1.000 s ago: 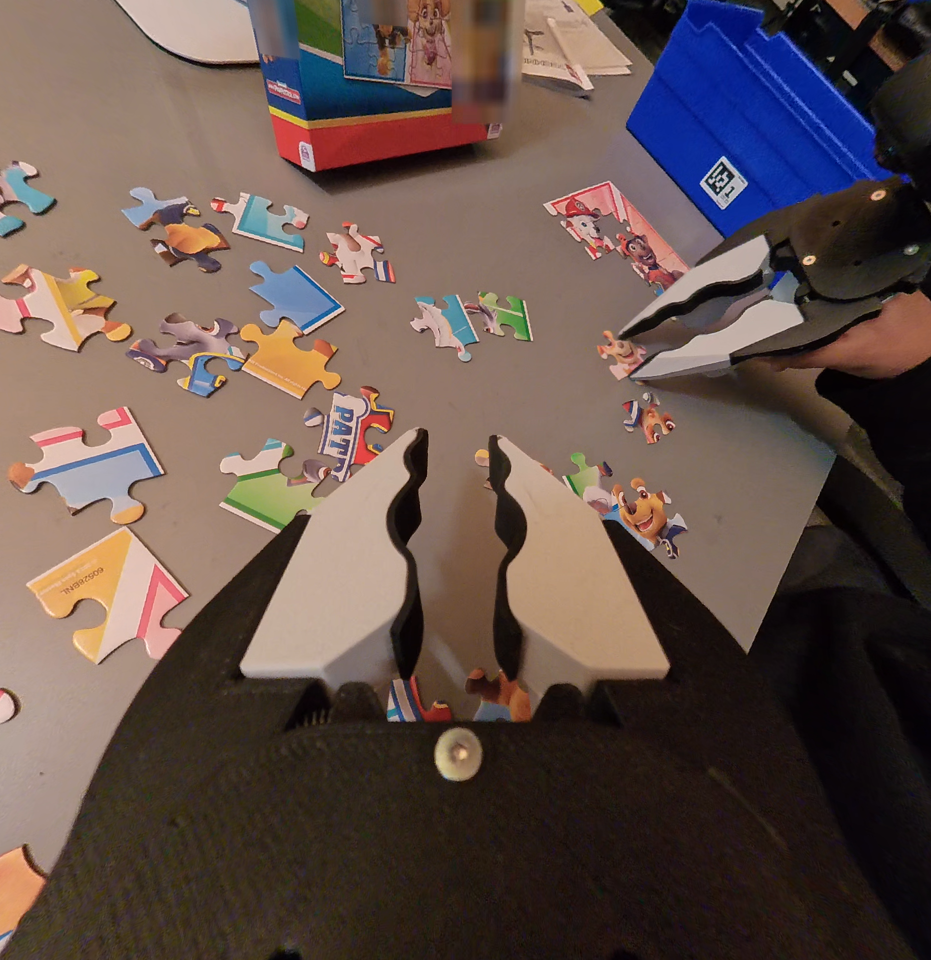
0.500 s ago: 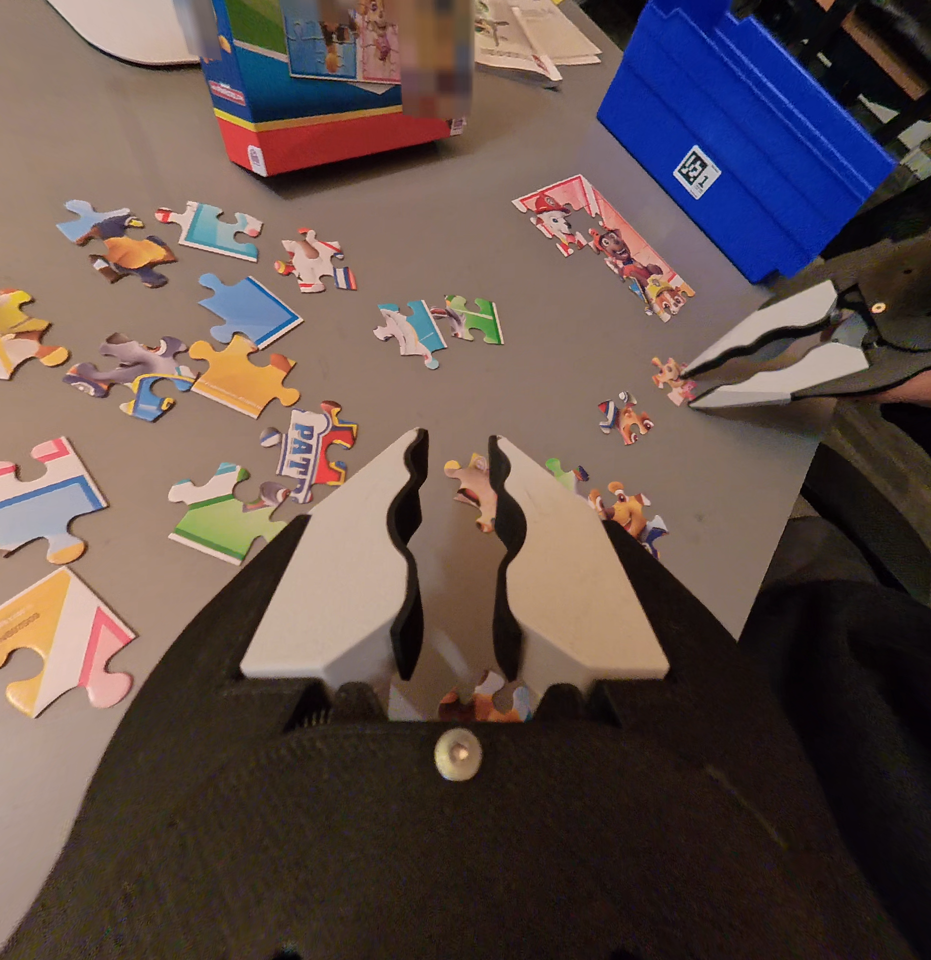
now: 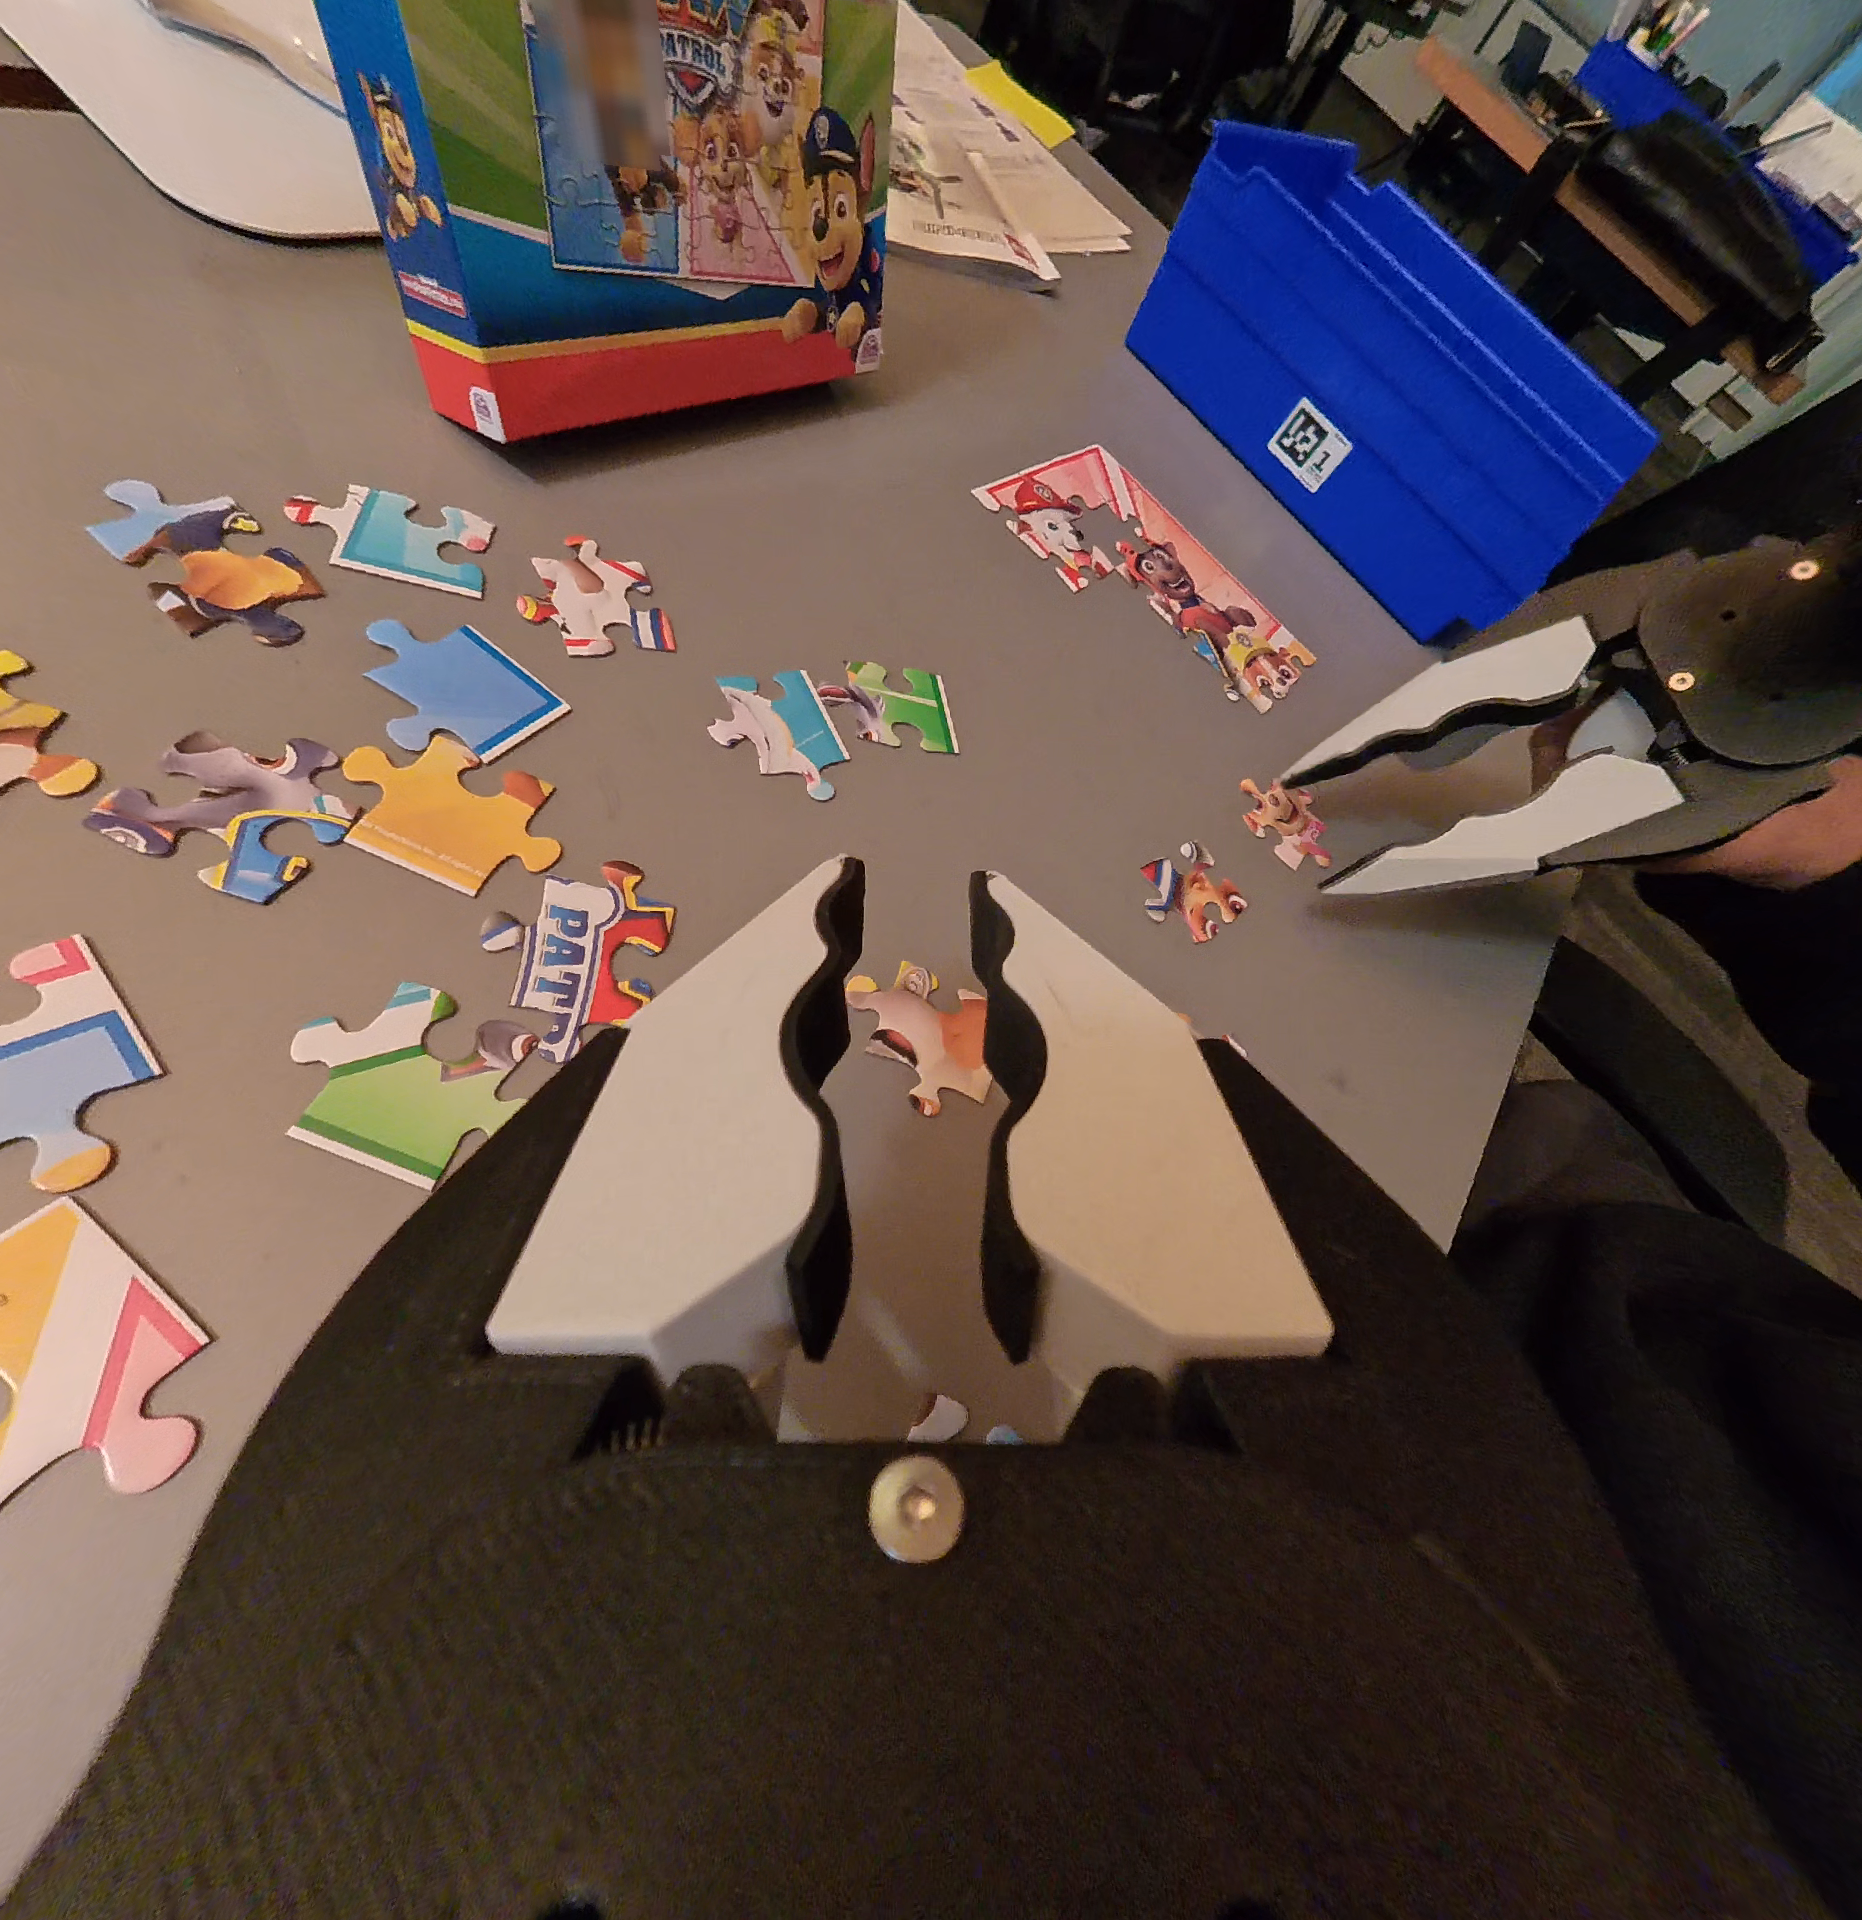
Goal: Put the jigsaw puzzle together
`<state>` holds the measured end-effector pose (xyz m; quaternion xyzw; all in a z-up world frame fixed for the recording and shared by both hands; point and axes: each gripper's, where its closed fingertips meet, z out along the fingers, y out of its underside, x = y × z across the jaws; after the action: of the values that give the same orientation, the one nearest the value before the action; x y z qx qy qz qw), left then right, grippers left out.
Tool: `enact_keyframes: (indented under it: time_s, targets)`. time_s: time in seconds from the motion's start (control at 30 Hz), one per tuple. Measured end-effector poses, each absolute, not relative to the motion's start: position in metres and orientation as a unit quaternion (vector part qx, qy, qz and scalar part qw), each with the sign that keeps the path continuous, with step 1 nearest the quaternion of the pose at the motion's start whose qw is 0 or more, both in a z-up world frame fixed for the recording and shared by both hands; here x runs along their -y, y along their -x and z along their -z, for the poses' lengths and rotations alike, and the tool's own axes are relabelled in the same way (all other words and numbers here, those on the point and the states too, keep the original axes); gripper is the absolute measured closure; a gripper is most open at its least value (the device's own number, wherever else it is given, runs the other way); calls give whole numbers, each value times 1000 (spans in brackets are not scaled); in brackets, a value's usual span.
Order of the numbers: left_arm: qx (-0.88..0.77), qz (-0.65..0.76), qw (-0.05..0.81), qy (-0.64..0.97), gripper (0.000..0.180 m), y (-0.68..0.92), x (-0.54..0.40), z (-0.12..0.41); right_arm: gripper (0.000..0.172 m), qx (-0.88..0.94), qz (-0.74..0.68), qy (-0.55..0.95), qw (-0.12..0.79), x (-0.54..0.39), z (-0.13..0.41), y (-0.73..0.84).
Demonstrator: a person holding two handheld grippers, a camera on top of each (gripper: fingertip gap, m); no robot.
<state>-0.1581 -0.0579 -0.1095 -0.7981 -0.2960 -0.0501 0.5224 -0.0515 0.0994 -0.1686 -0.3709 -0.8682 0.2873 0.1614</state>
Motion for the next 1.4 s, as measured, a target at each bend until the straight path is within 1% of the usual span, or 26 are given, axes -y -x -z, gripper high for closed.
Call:
enact_keyframes:
  time_s: [0.2,0.47,0.6,0.63,0.83,0.93,1.1,1.23,1.27,1.33,1.4]
  targets:
    - [292,52,527,796,162,157,59,106,122,903,-259,315,134,-71,188,68]
    - [294,51,538,788,162,160,64,101,122,880,-298,364,59,-70,190,44]
    - [302,63,539,784,162,162,65,105,127,871,-322,368,-41,-46,185,3]
    - [303,64,538,784,162,162,65,106,127,872,-321,367,-45,-43,184,-2]
    - [296,64,537,788,162,158,60,106,127,878,-307,362,54,-59,182,19]
    - [293,62,536,790,162,157,58,105,123,884,-314,336,87,-59,176,34]
    - [293,59,536,790,162,157,59,104,115,900,-310,297,74,-48,180,45]
    - [297,56,539,786,162,160,63,102,114,914,-280,285,72,-46,192,45]
    - [299,57,540,785,162,161,65,102,119,914,-281,283,79,-46,192,45]
    - [303,59,542,782,162,163,67,103,122,914,-276,285,86,-48,193,44]
    - [306,62,543,780,162,164,67,105,130,913,-274,289,86,-49,193,40]
